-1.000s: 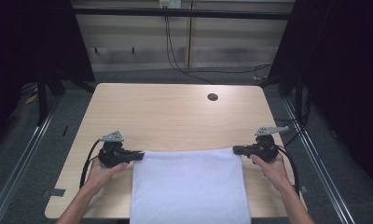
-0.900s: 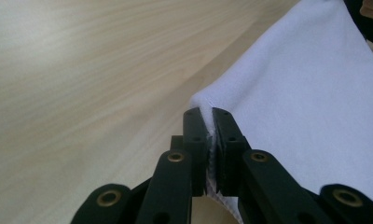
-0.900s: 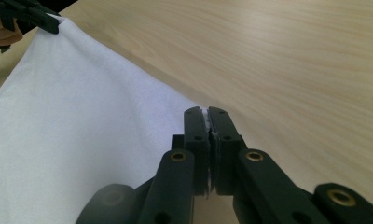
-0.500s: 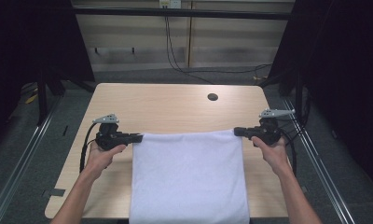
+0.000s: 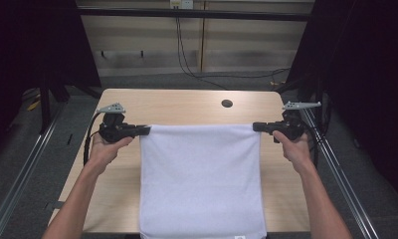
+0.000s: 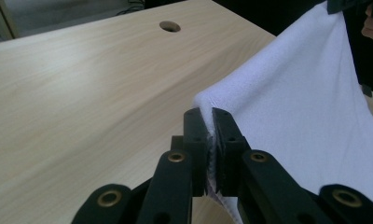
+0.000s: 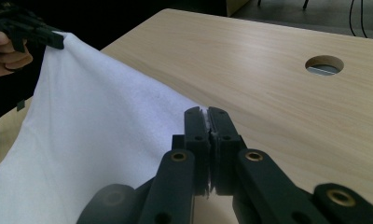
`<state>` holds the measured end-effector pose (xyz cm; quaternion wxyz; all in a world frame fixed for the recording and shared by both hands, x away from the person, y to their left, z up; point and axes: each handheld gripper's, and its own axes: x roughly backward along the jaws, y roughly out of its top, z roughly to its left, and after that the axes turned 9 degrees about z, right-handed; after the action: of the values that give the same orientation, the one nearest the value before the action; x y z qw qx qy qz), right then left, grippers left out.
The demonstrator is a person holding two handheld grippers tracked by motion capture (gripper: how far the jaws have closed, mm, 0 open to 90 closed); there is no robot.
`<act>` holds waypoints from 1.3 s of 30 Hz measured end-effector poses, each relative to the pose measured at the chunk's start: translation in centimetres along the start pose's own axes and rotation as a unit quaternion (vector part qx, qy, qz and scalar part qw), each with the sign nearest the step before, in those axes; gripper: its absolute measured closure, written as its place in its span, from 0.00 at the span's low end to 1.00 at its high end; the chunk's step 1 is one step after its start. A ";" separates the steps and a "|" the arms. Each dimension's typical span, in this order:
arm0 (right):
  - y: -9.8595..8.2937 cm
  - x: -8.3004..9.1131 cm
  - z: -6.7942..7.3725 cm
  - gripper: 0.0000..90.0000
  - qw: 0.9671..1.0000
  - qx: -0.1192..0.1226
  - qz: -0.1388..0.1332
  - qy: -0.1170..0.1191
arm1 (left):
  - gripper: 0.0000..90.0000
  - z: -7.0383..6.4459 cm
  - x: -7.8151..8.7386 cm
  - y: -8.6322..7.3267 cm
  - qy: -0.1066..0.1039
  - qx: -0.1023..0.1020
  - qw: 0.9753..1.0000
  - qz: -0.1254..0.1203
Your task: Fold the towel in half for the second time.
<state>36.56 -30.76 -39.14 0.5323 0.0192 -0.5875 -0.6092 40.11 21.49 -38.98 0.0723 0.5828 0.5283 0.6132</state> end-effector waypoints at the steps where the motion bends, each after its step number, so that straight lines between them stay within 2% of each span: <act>1: 0.3 0.1 0.1 0.97 1.000 -0.001 -0.001 -0.004 | 0.95 0.0 0.0 0.4 0.007 -0.001 1.000 0.000; 2: 1.2 0.2 0.1 0.97 1.000 0.003 -0.002 -0.010 | 0.95 0.0 0.0 0.8 0.008 -0.001 1.000 -0.001; 5: 2.2 0.4 0.1 0.97 1.000 0.006 -0.001 -0.017 | 0.95 0.1 0.1 2.2 0.021 -0.001 1.000 -0.014; 8: 3.8 0.7 -0.5 0.97 1.000 0.011 0.001 -0.029 | 0.96 0.5 0.0 2.9 0.028 0.000 0.999 -0.027; 10: 4.3 0.8 -1.1 0.97 0.999 0.002 -0.003 -0.034 | 0.96 1.0 0.0 3.2 0.024 0.006 0.999 -0.038; 13: 4.7 0.7 -1.6 0.97 0.999 -0.003 -0.006 -0.038 | 0.96 1.1 0.0 4.0 0.034 0.002 0.998 -0.043; 14: 5.1 0.6 -1.8 0.98 0.999 -0.003 -0.013 -0.043 | 0.96 1.1 0.0 4.8 0.040 0.000 0.998 -0.049; 16: 5.2 0.6 -1.8 0.98 0.999 -0.004 -0.018 -0.045 | 0.96 1.2 0.1 5.1 0.040 0.000 0.998 -0.053; 18: 5.6 0.8 -1.8 0.98 0.998 -0.004 -0.042 -0.047 | 0.96 0.9 0.4 5.7 0.039 0.000 0.996 -0.076; 21: 5.4 1.1 -1.6 0.98 0.998 -0.002 -0.054 -0.041 | 0.96 0.4 0.5 5.4 0.030 -0.009 0.997 -0.076; 22: 4.6 1.2 -1.2 0.98 0.998 0.003 -0.049 -0.040 | 0.96 0.1 0.6 4.9 0.024 -0.012 0.997 -0.075; 23: 4.0 1.3 -0.9 0.98 0.998 0.005 -0.045 -0.039 | 0.96 -0.7 0.8 3.8 0.019 -0.022 0.997 -0.070; 24: 3.3 1.4 -0.7 0.98 0.998 0.009 -0.042 -0.036 | 0.96 -1.0 0.9 3.1 0.013 -0.024 0.997 -0.069; 25: 3.3 1.4 -0.7 0.98 0.998 0.009 -0.042 -0.036 | 0.96 -1.0 0.9 3.1 0.013 -0.024 0.997 -0.069; 26: 1.7 1.8 -0.1 0.98 0.999 0.007 -0.041 -0.028 | 0.96 -1.8 1.1 1.7 0.010 -0.039 0.998 -0.047; 27: 1.7 1.8 -0.1 0.98 0.999 0.007 -0.041 -0.028 | 0.96 -1.8 1.1 1.7 0.010 -0.039 0.998 -0.047; 28: 0.2 2.1 0.6 0.98 0.999 0.011 -0.041 -0.012 | 0.96 -2.7 1.4 0.3 0.002 -0.043 0.998 -0.045; 30: -1.1 2.5 1.5 0.98 0.999 0.017 -0.040 -0.005 | 0.96 -3.5 1.9 -0.9 -0.009 -0.049 0.997 -0.054; 31: -1.1 2.5 1.5 0.98 0.999 0.017 -0.040 -0.005 | 0.96 -3.5 1.9 -0.9 -0.009 -0.049 0.997 -0.054; 32: -2.0 3.1 2.4 0.98 0.999 0.025 -0.038 -0.001 | 0.96 -3.9 2.1 -1.4 -0.015 -0.048 0.997 -0.057; 34: -2.4 3.4 2.8 0.98 0.999 0.028 -0.034 -0.004 | 0.95 -4.5 2.3 -2.4 -0.025 -0.050 0.996 -0.066; 36: -3.0 4.0 3.5 0.97 0.999 0.033 -0.038 -0.001 | 0.95 -4.8 2.5 -3.4 -0.042 -0.037 0.995 -0.084; 37: -3.3 4.2 4.0 0.97 0.999 0.036 -0.039 -0.003 | 0.95 -5.1 2.4 -3.8 -0.044 -0.037 0.995 -0.084; 38: -4.0 4.6 4.8 0.97 0.998 0.040 -0.044 0.005 | 0.96 -5.5 2.5 -4.2 -0.039 -0.042 0.995 -0.080; 39: -4.0 4.6 4.8 0.97 0.998 0.040 -0.044 0.005 | 0.96 -5.8 2.5 -4.7 -0.043 -0.042 0.995 -0.081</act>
<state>28.93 -31.60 -37.85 0.5071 0.0694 -0.6075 -0.6074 32.26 22.03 -39.41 0.1686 0.5607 0.5438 0.6012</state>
